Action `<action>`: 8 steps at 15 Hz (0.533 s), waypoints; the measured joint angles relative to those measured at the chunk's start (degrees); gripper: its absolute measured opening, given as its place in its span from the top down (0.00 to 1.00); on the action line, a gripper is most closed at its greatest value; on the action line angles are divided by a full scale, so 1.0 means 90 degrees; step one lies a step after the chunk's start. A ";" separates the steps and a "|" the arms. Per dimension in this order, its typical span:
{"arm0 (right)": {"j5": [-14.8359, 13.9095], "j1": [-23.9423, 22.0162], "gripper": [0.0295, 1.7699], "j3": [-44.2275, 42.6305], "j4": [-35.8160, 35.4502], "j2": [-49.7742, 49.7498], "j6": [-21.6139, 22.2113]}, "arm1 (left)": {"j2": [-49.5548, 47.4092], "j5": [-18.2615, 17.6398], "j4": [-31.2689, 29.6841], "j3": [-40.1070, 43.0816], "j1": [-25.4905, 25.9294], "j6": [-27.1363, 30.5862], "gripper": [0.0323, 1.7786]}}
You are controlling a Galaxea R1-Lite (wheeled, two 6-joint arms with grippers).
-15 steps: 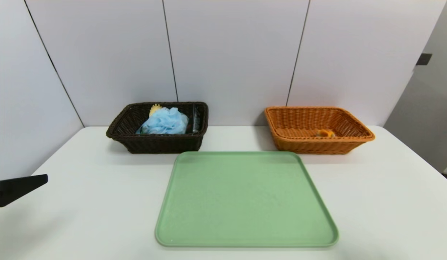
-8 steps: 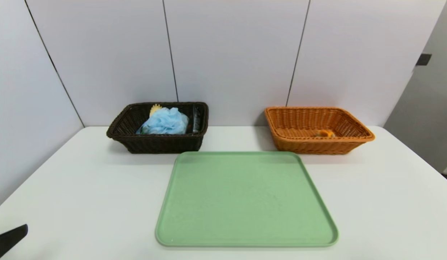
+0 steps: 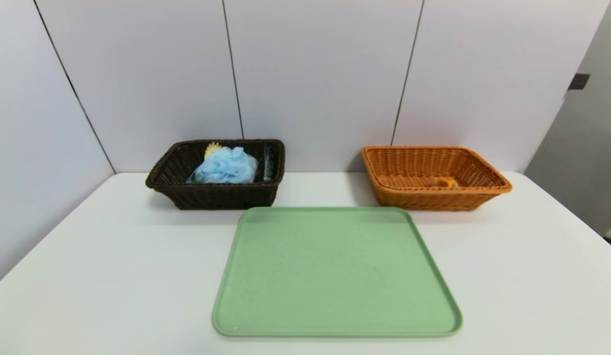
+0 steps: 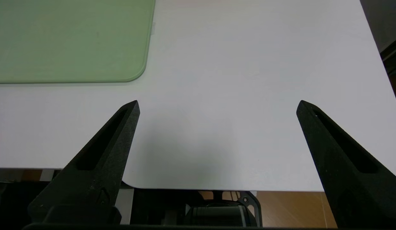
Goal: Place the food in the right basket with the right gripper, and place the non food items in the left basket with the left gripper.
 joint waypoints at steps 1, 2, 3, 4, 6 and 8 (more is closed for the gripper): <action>0.0000 -0.0016 0.04 0.0095 0.0012 -0.0126 -0.0043 | -0.0110 -0.0007 0.0000 0.0083 0.0018 -0.0003 0.05; 0.0004 -0.0028 0.04 0.0177 0.0012 -0.0253 -0.0087 | -0.0222 -0.0014 0.0007 0.0196 0.0057 0.0001 0.05; 0.0004 -0.0065 0.04 0.0279 0.0005 -0.0385 -0.0138 | -0.0339 -0.0016 0.0007 0.0335 0.0093 0.0004 0.05; 0.0007 -0.0107 0.04 0.0393 -0.0001 -0.0517 -0.0213 | -0.0469 -0.0019 0.0023 0.0500 0.0122 0.0004 0.05; 0.0012 -0.0148 0.04 0.0624 -0.0026 -0.0843 -0.0379 | -0.0780 -0.0046 0.0050 0.0772 0.0207 0.0004 0.05; 0.0019 -0.0184 0.04 0.0874 -0.0035 -0.1191 -0.0603 | -0.1052 -0.0060 0.0050 0.1005 0.0257 0.0001 0.05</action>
